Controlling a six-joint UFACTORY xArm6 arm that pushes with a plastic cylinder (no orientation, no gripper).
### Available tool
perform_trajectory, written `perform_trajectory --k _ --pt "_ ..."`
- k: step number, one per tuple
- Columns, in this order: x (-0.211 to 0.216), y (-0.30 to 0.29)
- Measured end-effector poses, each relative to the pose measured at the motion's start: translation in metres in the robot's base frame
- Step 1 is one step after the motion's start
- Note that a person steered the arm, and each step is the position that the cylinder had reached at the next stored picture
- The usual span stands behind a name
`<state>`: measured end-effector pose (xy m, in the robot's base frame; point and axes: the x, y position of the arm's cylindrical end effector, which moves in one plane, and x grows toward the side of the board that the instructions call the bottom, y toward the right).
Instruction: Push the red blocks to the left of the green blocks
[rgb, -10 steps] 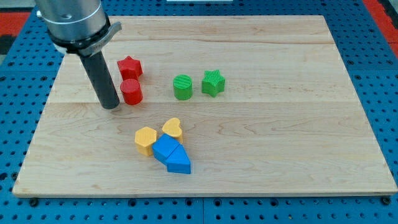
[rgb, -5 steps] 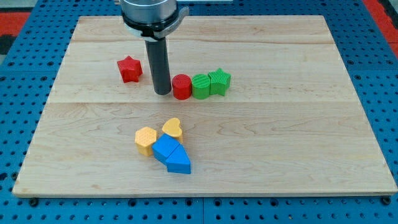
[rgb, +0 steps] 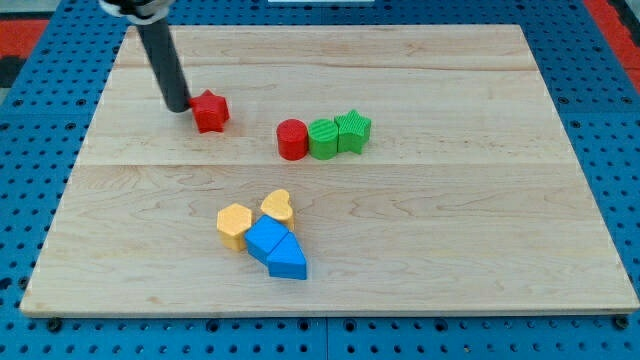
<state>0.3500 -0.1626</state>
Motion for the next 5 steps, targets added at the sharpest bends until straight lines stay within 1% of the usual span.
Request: perform_trajectory --k 1,2,4,5 --pt "0.01 0.029" --pt "0.029 0.039" --pt "0.036 0.062" --pt "0.036 0.064"
